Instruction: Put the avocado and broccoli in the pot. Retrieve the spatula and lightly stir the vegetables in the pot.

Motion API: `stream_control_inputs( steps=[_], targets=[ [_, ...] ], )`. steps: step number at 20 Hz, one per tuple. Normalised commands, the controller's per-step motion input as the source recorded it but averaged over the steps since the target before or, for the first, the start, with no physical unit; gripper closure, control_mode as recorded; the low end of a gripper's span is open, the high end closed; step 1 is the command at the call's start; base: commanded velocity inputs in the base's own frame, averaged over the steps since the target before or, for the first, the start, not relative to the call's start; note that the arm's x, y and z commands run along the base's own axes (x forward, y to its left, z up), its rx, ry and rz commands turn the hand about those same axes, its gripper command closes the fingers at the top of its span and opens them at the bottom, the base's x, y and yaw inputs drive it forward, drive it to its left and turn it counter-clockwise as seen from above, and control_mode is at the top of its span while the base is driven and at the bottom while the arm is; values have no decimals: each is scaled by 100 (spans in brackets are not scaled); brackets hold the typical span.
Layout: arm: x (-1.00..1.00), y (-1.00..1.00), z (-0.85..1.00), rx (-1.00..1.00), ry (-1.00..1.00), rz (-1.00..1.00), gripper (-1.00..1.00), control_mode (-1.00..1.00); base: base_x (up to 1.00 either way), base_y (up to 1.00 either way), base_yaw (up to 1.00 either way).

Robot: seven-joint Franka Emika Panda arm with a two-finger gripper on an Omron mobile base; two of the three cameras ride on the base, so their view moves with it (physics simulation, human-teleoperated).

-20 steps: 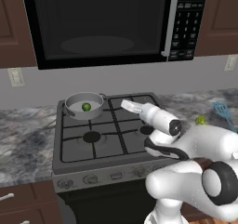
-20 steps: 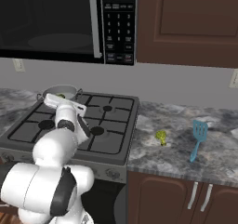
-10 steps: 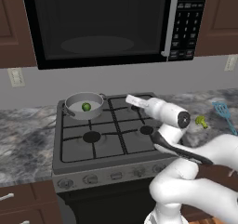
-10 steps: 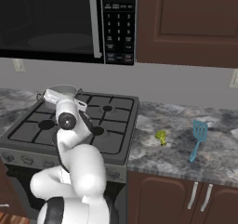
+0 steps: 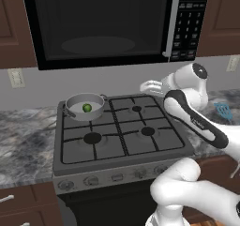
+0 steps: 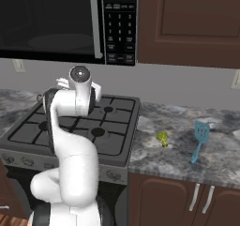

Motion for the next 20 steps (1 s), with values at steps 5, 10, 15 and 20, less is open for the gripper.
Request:
stream_control_inputs(
  steps=[5, 10, 15, 20],
  targets=[
    [-46, -89, -18, -57, 23, 0, -100, -100, 0, 0, 0],
    [-99, -100, -44, -23, -22, 0, -100, -100, 0, 0, 0],
    [-51, -100, -7, -15, -17, 0, -100, -100, 0, 0, 0],
    [0, -100, -29, -7, 5, -1, -100, -100, 0, 0, 0]
  ],
)
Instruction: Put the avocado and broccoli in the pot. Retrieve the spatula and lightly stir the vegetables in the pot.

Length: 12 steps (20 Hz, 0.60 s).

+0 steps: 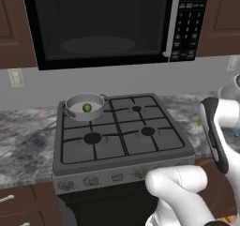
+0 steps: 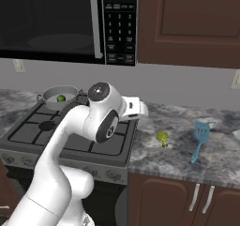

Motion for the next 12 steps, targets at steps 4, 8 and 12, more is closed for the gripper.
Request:
stream_control_inputs(
  steps=[4, 8, 12],
  targets=[
    [37, -98, -33, 0, 24, 0, -100, -100, 0, 0, 0],
    [91, -86, -14, 1, 36, -1, -100, -100, 0, 0, 0],
    [50, -50, -24, 3, 17, -2, -100, -100, 0, 0, 0]
  ],
)
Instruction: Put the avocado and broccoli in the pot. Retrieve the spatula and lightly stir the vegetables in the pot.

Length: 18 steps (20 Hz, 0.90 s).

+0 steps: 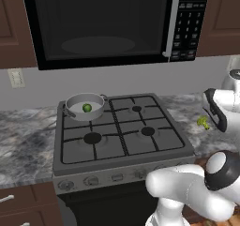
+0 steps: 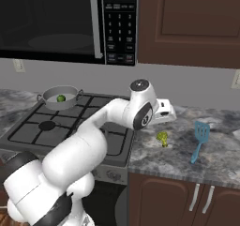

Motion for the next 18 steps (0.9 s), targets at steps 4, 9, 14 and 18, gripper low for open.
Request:
stream_control_inputs(
  steps=[4, 9, 14, 18],
  targets=[
    [4, -8, -68, 10, -6, 0, -100, -100, 0, 0, 0],
    [42, -3, -50, 7, -2, 0, -100, -100, 0, 0, 0],
    [67, -15, -39, 1, 3, 0, -100, -100, 0, 0, 0],
    [43, -17, -36, 3, 1, 0, -100, -100, 0, 0, 0]
  ],
)
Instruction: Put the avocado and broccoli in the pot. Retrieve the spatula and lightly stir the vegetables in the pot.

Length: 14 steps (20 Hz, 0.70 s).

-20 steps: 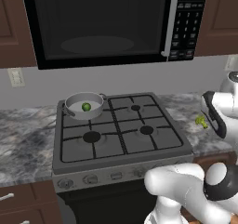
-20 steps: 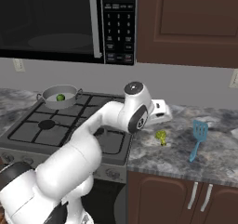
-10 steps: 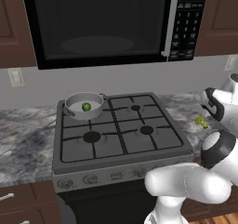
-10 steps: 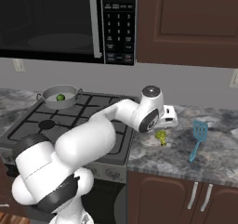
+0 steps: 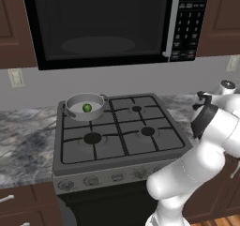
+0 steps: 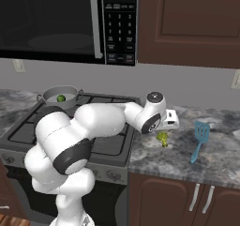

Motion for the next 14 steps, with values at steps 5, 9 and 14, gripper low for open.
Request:
stream_control_inputs(
  steps=[5, 9, 14],
  targets=[
    [11, -22, -27, 5, 0, 0, -100, -100, 0, 0, 0],
    [19, -21, -20, 7, 0, 0, -100, -100, 0, 0, 0],
    [19, -2, -16, 4, 0, 0, -100, -100, 0, 0, 0]
  ],
)
